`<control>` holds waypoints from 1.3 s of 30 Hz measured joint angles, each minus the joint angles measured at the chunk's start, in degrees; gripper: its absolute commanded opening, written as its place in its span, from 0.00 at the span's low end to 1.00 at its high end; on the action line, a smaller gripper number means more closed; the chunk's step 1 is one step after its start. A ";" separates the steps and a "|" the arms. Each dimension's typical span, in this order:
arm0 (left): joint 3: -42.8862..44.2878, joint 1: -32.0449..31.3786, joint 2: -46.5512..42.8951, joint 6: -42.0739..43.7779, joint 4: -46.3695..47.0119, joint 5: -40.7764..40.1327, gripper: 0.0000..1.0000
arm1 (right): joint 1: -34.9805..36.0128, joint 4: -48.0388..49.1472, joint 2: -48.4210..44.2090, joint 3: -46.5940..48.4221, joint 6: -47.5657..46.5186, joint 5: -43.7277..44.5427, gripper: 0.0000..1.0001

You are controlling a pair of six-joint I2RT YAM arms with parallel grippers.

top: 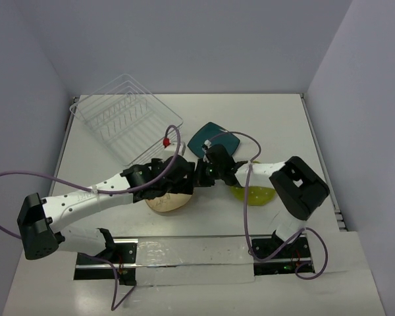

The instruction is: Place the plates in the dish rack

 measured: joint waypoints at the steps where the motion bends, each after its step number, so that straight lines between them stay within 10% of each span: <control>1: -0.01 -1.06 0.37 1.10 0.79 0.41 0.99 | -0.02 -2.44 -1.20 0.37 -0.15 0.61 0.00; 12: -0.10 -14.24 9.22 9.19 5.45 0.31 0.99 | -1.22 -31.32 -3.73 13.72 -4.71 2.34 0.00; 29: -0.05 -15.55 18.30 10.42 7.16 -6.64 0.86 | -3.38 -51.69 -9.96 18.37 -12.01 -1.10 0.00; 39: 3.45 -17.89 22.18 13.11 8.98 -12.01 0.22 | -5.20 -55.02 -10.61 20.79 -12.60 -0.65 0.00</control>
